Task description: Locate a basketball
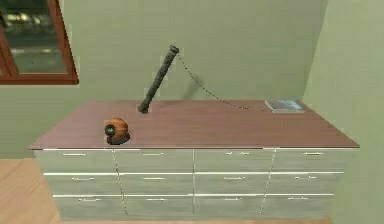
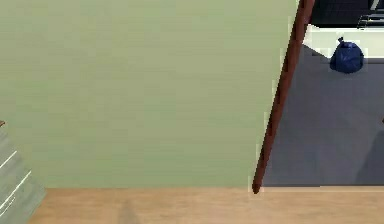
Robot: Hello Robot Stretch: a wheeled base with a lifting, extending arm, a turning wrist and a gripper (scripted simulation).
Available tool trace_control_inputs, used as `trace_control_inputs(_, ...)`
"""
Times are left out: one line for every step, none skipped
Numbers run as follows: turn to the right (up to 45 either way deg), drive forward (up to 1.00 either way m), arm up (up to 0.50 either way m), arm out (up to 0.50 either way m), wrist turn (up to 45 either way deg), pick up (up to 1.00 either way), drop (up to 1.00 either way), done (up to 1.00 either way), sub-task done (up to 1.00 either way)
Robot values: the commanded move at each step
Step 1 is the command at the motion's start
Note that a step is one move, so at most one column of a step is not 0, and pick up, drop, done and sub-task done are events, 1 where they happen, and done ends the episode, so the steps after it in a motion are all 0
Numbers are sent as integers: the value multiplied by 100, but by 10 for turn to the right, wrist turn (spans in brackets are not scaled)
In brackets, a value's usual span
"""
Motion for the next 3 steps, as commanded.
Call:
trace_control_inputs(-450, 0, 0, 0, 0, 0, 0, 0, 0)
trace_control_inputs(-420, 0, 0, 0, 0, 0, 0, 0, 0)
trace_control_inputs(0, 100, 0, 0, 0, 0, 0, 0, 0)
